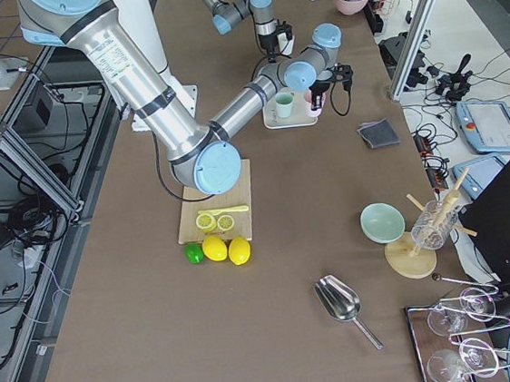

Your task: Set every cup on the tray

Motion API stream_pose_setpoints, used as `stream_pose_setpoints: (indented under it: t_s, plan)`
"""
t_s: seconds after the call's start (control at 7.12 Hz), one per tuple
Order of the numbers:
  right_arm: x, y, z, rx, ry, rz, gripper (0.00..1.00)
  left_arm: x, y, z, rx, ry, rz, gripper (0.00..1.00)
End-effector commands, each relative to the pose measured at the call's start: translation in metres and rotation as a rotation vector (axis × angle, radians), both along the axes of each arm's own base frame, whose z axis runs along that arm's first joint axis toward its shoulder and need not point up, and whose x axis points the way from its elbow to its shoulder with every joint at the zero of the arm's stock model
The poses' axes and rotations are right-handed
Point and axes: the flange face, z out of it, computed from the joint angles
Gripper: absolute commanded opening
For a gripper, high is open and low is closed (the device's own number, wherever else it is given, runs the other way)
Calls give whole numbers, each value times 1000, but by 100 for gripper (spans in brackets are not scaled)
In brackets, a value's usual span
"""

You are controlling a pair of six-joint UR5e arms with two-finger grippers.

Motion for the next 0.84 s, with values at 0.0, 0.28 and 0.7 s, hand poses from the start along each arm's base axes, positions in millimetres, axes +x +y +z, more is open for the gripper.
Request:
stream_pose_setpoints:
  t_s: [0.0, 0.28, 0.7]
  plan:
    - [-52, 27, -28, -15, 5, 8, 0, -81, -56, 1, 15, 23, 30, 97]
    - [-89, 44, -31, 8, 32, -6, 0, -181, -86, 38, 50, 2, 66, 97]
    - [-126, 16, -18, 31, 44, 22, 0, -268, -100, 96, 125, -60, 105, 97]
